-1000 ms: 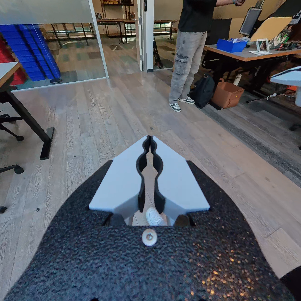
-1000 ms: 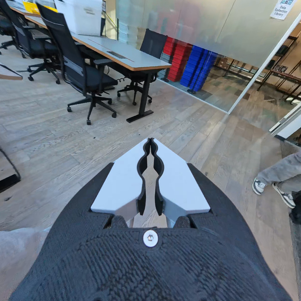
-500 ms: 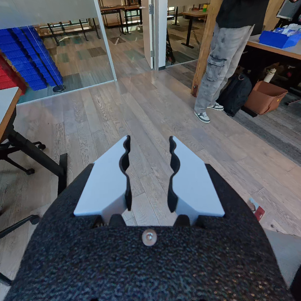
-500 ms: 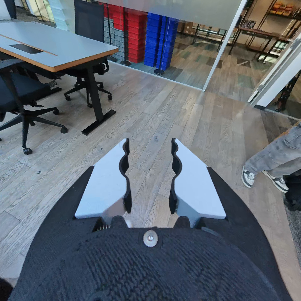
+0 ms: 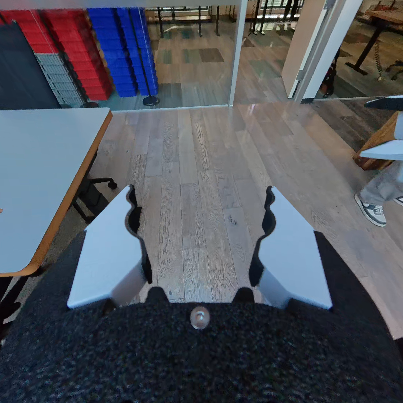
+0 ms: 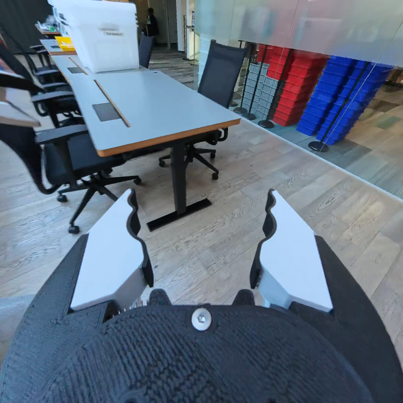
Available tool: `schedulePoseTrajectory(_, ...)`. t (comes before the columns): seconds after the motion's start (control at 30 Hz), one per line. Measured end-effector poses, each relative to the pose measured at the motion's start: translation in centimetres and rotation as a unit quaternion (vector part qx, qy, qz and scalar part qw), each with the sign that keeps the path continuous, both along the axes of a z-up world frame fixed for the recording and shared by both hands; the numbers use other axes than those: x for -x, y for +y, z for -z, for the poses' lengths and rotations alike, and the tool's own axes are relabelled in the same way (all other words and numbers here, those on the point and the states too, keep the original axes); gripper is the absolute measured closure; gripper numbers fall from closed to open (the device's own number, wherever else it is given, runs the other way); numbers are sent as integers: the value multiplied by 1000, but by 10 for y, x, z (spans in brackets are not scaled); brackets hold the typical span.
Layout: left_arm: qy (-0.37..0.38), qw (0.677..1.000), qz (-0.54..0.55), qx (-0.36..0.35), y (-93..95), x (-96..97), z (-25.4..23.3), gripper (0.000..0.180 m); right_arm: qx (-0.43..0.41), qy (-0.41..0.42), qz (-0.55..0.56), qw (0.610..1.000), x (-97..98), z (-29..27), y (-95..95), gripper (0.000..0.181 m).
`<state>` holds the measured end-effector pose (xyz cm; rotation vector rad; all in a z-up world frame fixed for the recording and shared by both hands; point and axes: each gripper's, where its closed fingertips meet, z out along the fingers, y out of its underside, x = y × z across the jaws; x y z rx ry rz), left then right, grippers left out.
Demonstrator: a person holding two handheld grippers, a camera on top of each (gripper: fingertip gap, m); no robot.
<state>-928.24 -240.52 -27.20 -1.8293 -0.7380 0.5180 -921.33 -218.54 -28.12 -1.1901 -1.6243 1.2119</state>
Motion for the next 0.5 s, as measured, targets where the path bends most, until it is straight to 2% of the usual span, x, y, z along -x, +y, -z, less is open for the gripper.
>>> schedulePoseTrajectory(0.13,-1,999,-29,-24,32,123,9,62,-37,33,0,999,144,-16,48,66)
schedulePoseTrajectory(0.23,23,998,-42,-29,62,239,16,62,-20,26,-20,999,260,-14,82,50)
schedulePoseTrajectory(0.37,15,998,26,-64,132,389,13,57,-1,67,-19,998,411,-33,134,46)
schedulePoseTrajectory(0.5,20,998,17,-53,196,549,-8,60,-7,23,6,1000,538,-30,195,44)
